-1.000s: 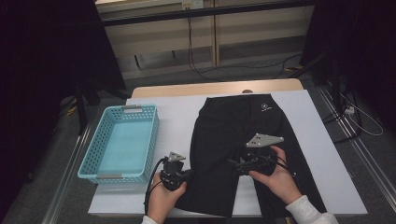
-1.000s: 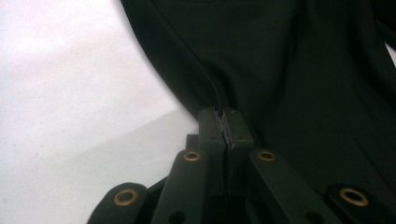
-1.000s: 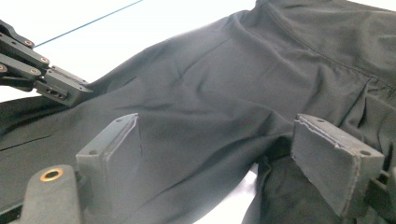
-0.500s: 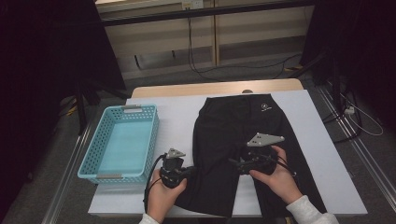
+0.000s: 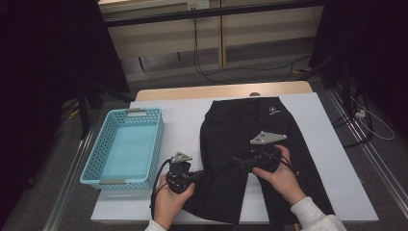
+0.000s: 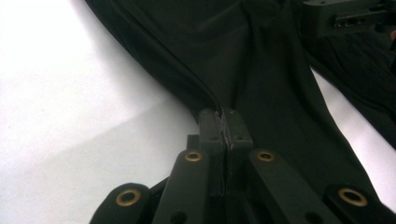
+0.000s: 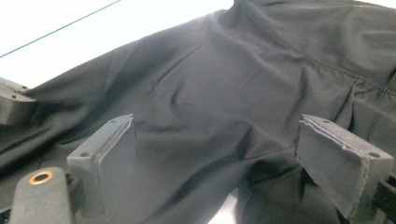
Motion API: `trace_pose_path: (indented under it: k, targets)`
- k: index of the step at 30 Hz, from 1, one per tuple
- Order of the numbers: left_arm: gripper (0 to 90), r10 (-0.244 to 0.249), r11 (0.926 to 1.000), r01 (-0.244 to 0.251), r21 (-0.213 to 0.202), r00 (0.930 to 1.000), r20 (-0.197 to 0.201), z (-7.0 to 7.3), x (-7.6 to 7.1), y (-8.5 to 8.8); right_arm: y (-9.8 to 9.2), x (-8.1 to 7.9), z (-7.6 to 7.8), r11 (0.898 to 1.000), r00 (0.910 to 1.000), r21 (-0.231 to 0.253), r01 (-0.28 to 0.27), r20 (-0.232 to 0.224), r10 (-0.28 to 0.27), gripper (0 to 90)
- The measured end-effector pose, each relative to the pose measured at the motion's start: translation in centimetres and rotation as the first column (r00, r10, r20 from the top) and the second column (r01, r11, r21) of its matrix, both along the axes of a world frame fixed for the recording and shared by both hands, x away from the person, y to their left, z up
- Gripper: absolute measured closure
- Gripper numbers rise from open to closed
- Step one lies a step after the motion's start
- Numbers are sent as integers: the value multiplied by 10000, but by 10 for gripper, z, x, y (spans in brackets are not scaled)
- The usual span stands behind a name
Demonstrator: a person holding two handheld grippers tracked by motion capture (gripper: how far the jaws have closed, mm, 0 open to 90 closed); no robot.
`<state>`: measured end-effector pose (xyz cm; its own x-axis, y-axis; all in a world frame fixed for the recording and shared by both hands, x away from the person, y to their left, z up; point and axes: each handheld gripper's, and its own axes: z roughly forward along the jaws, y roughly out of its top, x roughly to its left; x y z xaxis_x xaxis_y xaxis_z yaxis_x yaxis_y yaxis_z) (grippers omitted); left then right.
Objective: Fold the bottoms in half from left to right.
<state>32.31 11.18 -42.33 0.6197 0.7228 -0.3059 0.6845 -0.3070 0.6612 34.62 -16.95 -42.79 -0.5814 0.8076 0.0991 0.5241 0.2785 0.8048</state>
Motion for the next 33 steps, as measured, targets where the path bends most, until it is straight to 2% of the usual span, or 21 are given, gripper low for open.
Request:
trace_pose_path:
  k: [4, 5, 6, 10, 15, 21, 27, 33]
  targets:
    - [891, -37, 10000, 37, -4, 10000, 3, -1, -1, -2, 0, 1, 1, 9999, 9999, -111, -47, 153, 49, 115]
    - [891, 69, 9999, -69, -122, 10000, 19, -1, -2, -4, 0, 1, 1, 10000, 9998, -82, -40, 182, 41, 115]
    - [891, -60, 10000, 61, -40, 10000, 68, 0, -1, -3, 1, 1, 2, 10000, 9998, -60, -58, 202, 59, 114]
    - [891, 22, 9997, -20, -237, 9999, 109, 1, -2, -5, 3, 2, 1, 9998, 9996, -4, -203, 180, 203, 106]
    - [891, -244, 9996, 246, -146, 9996, 135, 1, -2, -9, 8, 3, 1, 9995, 9993, 50, -296, 229, 295, 105]
    - [891, -281, 9993, 286, -231, 9994, 186, 2, -4, -12, 19, 9, -1, 9990, 9989, -56, -444, 167, 445, 98]
    - [891, -254, 9992, 258, -312, 9996, 135, 1, -3, -10, 28, 11, -1, 9989, 9985, -129, -442, 307, 446, 98]
    - [891, -253, 9994, 259, -246, 9994, 223, 1, -5, -13, 42, 14, -4, 9980, 9976, -260, -585, 347, 593, 102]
